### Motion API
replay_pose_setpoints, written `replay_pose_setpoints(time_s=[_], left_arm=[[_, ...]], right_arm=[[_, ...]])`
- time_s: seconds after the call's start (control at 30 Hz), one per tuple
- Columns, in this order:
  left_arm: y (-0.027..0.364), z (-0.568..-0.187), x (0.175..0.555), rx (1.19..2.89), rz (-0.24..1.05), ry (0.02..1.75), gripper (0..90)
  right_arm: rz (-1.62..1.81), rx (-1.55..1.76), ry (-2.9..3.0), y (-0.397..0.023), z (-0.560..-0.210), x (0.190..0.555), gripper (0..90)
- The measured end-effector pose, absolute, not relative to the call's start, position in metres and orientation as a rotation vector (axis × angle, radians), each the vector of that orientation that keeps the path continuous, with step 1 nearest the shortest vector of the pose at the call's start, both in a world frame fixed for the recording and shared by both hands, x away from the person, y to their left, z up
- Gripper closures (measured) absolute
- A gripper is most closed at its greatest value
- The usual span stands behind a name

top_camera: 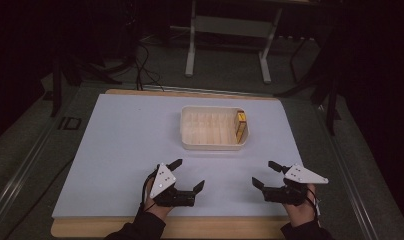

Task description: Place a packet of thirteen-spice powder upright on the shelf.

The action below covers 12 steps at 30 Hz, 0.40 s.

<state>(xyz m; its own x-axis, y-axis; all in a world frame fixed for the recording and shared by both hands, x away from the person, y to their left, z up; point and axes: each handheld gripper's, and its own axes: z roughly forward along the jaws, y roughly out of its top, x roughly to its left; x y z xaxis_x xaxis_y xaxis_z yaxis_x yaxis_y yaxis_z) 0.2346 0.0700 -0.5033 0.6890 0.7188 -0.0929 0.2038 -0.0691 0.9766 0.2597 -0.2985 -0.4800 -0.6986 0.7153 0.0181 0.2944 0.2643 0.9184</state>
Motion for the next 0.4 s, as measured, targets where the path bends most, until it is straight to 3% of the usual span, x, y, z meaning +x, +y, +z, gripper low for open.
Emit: replay_pose_setpoints(time_s=[0.4], left_arm=[[0.0702,-0.5037,0.2353,1.624,0.499,0.767,4.7]], right_arm=[[1.415,0.918,2.149,-0.3005,-0.4825,0.2621,14.3]])
